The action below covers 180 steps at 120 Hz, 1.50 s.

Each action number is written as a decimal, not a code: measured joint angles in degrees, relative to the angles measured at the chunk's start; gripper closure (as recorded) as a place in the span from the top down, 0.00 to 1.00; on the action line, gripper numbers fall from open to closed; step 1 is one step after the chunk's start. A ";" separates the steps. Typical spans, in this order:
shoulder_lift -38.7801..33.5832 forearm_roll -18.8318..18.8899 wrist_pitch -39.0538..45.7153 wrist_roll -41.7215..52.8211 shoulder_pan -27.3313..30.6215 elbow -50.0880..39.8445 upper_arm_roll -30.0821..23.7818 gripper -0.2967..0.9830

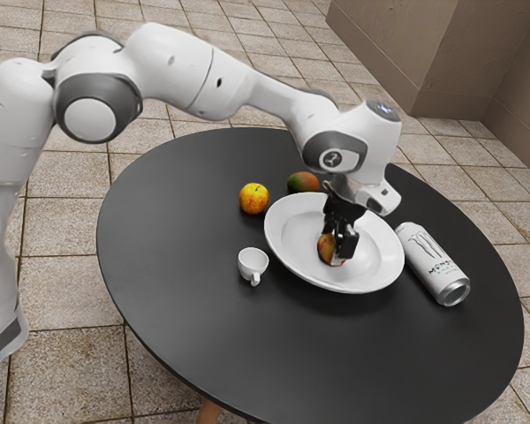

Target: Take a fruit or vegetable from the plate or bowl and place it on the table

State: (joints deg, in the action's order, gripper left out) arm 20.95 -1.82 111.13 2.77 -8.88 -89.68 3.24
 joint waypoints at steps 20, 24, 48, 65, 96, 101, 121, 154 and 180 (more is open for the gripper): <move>0.64 -0.07 0.95 0.30 0.07 0.05 0.04 0.74; 0.76 -0.10 1.06 0.36 0.08 0.03 0.07 0.74; 0.97 -0.09 1.43 0.57 0.03 0.04 0.09 0.70; 0.90 0.06 0.83 0.64 0.00 0.09 0.09 0.69; 0.92 0.20 -3.15 0.74 0.08 2.20 0.18 0.66; 0.95 0.24 -4.18 0.75 0.08 3.34 0.18 0.65; 0.90 0.32 -7.19 0.78 -0.95 7.70 -0.18 0.65; 1.65 -0.10 -8.44 0.67 -10.48 11.46 -0.58 0.65; 5.75 -0.23 -5.40 0.51 -12.87 14.66 -3.39 0.65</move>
State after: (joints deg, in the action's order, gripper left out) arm 26.70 -2.05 105.73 3.28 -21.75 -75.02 -0.15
